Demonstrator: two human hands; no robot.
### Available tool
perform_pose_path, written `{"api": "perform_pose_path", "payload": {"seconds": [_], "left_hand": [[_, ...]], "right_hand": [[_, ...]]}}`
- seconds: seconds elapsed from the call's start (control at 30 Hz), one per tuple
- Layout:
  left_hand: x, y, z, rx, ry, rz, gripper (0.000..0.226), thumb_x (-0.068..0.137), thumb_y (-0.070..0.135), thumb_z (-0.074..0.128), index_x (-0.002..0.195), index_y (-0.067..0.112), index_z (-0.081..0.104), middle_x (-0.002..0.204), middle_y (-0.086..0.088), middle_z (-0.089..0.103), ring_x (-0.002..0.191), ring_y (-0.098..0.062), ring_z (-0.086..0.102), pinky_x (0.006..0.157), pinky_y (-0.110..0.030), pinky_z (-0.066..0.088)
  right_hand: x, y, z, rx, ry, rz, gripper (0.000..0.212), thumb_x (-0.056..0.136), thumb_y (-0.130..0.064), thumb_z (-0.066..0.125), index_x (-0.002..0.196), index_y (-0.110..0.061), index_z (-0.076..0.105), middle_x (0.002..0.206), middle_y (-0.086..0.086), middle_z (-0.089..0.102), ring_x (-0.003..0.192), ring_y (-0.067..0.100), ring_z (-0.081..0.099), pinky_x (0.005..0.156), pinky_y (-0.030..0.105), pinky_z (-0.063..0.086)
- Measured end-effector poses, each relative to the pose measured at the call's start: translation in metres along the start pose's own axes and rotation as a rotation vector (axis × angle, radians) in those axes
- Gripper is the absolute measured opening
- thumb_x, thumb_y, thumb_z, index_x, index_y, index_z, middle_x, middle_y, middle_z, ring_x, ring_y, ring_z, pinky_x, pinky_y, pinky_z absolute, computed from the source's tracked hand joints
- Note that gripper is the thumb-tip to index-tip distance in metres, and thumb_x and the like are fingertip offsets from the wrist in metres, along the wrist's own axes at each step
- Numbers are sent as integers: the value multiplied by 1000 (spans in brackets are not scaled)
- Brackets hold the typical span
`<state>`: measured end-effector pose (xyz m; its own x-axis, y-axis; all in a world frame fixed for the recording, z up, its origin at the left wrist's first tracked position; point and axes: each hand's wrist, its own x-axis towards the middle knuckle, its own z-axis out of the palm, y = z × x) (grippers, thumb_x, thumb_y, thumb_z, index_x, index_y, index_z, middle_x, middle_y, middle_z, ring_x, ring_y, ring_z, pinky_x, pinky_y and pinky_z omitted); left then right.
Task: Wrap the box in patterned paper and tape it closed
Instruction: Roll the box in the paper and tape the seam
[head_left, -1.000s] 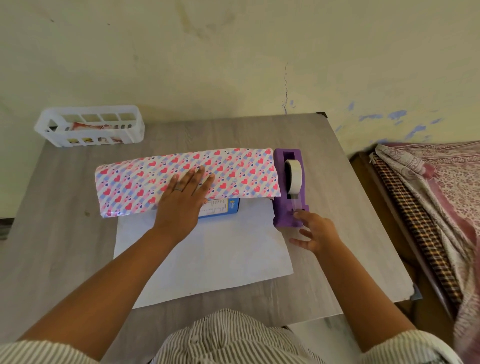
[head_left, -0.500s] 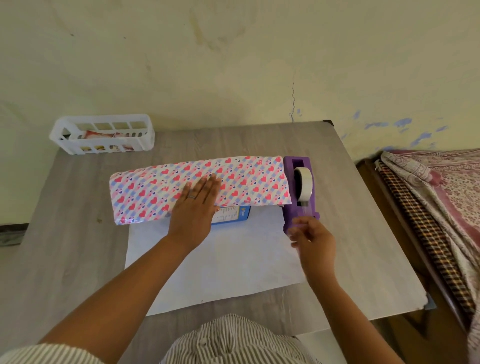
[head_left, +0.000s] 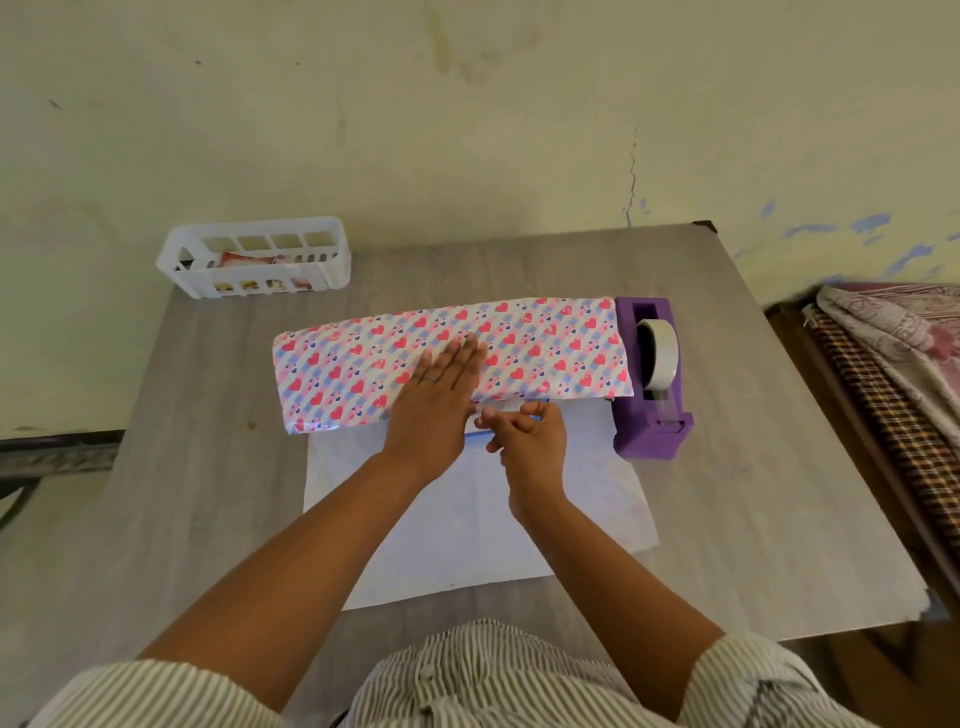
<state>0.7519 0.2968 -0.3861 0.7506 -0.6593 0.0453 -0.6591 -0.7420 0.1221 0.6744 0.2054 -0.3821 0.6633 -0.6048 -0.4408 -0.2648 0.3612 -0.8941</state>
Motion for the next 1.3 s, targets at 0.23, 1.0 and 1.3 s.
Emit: {"api": "perform_pose_path", "payload": {"seconds": [0.23,1.0,1.3], "left_hand": [[2,-2,1,-24,-6,9,72,98,21,46,150,17,-4,158,-1,-6,145,-17,-7,116,-33,-5],[1,7,7,-113,212,-22,64,88,49,54,139,12,42,147,-7,40,137,-26,35,113,-41,19],[27,37,-11,71,128,-154,80,79,73,44,129,11,37,133,-9,44,125,-26,40,109,-44,25]], "right_hand": [[13,7,11,-20,97,-68,39,84,-20,70,113,-10,47,106,7,64,84,21,66,57,17,53],[21,-51,-121,-625,458,-241,17,85,-24,66,96,-13,58,78,0,61,72,19,58,65,31,44],[52,-89,-141,-376,258,289,20,84,-12,64,69,-6,54,68,9,52,52,18,41,49,29,36]]}}
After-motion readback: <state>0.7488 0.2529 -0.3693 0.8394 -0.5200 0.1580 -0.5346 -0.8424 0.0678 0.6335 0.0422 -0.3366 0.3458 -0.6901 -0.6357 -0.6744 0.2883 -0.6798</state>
